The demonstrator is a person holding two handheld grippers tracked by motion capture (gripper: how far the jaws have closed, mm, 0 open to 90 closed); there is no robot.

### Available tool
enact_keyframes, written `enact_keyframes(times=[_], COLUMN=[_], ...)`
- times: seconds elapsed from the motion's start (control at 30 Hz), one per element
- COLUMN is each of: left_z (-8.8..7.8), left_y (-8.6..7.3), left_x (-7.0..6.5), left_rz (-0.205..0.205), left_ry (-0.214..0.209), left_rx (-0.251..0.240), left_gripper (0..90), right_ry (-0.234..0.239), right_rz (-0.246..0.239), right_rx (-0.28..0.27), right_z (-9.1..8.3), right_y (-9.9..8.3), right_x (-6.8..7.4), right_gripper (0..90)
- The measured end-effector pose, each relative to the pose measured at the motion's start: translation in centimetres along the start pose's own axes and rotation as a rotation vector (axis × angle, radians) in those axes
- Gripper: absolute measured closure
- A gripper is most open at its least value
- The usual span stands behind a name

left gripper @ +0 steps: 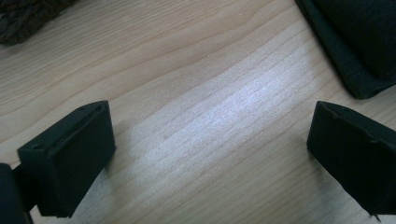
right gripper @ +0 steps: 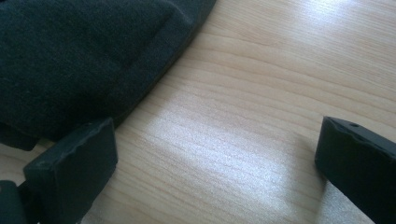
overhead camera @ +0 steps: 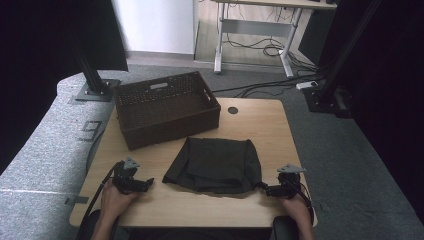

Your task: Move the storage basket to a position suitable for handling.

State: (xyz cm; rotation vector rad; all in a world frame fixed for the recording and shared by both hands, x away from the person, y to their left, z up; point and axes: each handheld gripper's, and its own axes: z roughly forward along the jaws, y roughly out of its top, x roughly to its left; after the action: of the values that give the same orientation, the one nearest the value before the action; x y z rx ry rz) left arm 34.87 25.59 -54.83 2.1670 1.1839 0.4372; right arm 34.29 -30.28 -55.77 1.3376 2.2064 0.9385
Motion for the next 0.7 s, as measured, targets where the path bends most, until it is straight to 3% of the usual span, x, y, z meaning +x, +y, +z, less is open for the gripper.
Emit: enact_keyframes(times=[0.7], left_z=[0.17], left_y=[0.25], left_x=[-0.37], left_rz=[0.006], left_ry=[-0.005], left_rx=[0.011], left_gripper=[0.0], right_ry=[0.009], right_rz=[-0.004], right_rx=[0.01], right_z=[-0.74], right_y=[-0.46], right_x=[-0.35], right_gripper=[1.8])
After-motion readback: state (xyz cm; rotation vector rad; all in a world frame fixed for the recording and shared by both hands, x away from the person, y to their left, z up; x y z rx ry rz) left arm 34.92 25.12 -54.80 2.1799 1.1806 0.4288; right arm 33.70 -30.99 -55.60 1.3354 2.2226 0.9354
